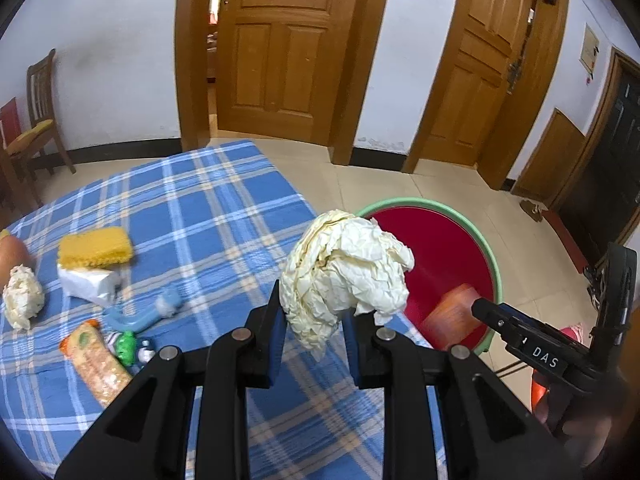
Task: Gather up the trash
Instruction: 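Carry the paper and carton over the red bucket and open both tools, then return the left tool to the table and grasp the clear snack bag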
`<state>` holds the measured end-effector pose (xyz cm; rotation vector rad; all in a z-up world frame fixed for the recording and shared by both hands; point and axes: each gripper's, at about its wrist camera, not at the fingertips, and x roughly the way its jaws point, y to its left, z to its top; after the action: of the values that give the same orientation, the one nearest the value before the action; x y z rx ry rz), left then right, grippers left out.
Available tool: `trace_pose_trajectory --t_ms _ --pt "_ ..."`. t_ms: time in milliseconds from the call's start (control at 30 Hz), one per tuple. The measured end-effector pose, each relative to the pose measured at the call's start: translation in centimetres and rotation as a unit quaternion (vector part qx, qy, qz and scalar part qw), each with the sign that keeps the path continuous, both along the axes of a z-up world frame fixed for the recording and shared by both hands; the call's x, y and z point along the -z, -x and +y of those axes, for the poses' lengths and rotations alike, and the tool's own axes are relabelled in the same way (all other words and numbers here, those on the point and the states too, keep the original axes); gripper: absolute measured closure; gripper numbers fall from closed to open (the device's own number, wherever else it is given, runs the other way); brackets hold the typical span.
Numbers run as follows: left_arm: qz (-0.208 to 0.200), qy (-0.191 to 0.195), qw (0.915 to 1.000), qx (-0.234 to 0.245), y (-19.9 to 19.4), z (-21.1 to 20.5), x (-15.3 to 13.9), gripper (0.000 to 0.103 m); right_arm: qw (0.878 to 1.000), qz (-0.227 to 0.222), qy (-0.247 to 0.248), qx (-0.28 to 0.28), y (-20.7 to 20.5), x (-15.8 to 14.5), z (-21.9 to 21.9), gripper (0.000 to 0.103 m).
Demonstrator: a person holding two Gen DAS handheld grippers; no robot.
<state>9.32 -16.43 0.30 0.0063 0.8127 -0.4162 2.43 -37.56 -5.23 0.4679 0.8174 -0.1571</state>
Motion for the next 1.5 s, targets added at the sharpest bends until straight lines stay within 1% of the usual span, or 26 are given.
trace_pose_trajectory --t_ms 400,567,800,833,900,967,1033,1100,1267,1500 --pt "0.006 -0.008 0.9991 0.041 -0.7 -4.0 0.5 0.078 1.000 -0.001 0.008 0.009 0.7 -0.2 -0.8 0.046" --pt "0.017 -0.011 0.9981 0.059 -1.6 -5.9 1.2 0.078 1.000 -0.002 0.007 0.011 1.0 -0.2 -1.0 0.046" --pt "0.021 -0.022 0.9963 0.080 -2.2 -8.4 2.3 0.078 1.000 -0.001 0.008 0.012 1.3 -0.2 -1.2 0.046" --pt "0.021 -0.021 0.9962 0.082 -2.1 -8.6 2.3 0.076 1.000 -0.001 0.008 0.013 1.4 -0.1 -1.3 0.046" --pt "0.023 -0.018 0.9958 0.086 -2.2 -9.1 2.4 0.070 1.000 0.000 0.007 0.015 1.5 0.0 -1.4 0.046" --pt "0.023 -0.019 0.9957 0.087 -2.3 -9.4 2.5 0.060 1.000 0.001 0.007 0.017 1.7 0.0 -1.4 0.046" --pt "0.018 -0.023 0.9957 0.088 -2.2 -9.6 2.4 0.057 1.000 0.001 0.006 0.018 1.7 0.0 -1.6 0.045" --pt "0.015 -0.024 0.9957 0.088 -2.0 -9.6 2.3 0.057 1.000 0.001 0.005 0.020 1.9 0.0 -1.6 0.041" --pt "0.015 -0.019 0.9965 0.080 -1.8 -8.8 2.0 0.057 1.000 -0.003 0.005 0.020 2.0 -0.4 -1.3 0.040" --pt "0.013 -0.013 0.9981 0.058 -1.3 -6.7 1.2 0.057 1.000 -0.013 0.007 0.011 2.3 -1.2 -0.6 0.040"
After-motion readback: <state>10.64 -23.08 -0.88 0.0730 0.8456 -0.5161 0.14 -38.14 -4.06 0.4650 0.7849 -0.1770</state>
